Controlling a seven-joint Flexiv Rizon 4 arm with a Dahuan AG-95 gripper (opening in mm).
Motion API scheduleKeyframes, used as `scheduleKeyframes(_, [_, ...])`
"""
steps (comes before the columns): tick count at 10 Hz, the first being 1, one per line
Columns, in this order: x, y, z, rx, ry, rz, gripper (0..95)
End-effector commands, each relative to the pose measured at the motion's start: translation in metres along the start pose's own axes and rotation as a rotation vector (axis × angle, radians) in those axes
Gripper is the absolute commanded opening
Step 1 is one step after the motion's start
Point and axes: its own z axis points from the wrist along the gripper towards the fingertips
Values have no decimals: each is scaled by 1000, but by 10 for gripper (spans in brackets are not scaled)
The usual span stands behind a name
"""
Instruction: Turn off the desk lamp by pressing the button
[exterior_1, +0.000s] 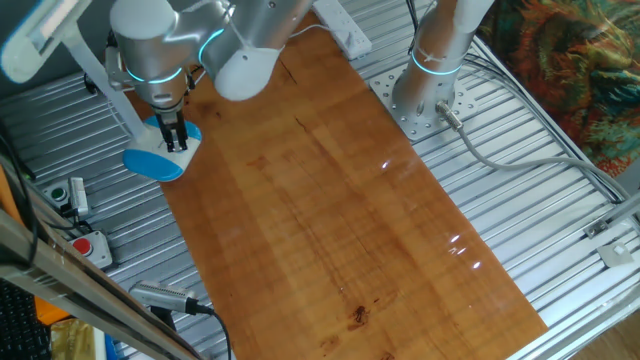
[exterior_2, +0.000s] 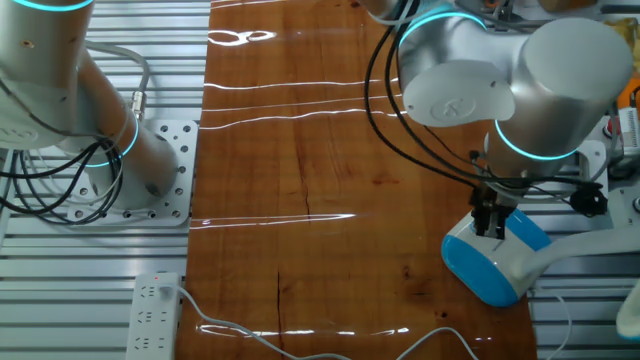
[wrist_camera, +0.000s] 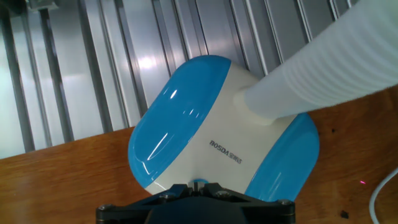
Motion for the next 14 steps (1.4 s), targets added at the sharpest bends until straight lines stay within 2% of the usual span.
scheduleKeyframes(1, [-1, 0, 1, -2, 1, 0, 0])
scheduleKeyframes(2, [-2, -1, -3, -1, 7, -2, 0])
scheduleKeyframes(3, [-5, -3, -13, 0, 17, -5, 0])
scheduleKeyframes(5, [-6, -3, -19, -3, 20, -8, 0])
scheduleKeyframes(7, [-6, -3, -18, -3, 22, -10, 0])
scheduleKeyframes(10, [-3, -1, -5, -5, 8, -9, 0])
scheduleKeyframes(14, [-2, -3, -2, -7, 8, -17, 0])
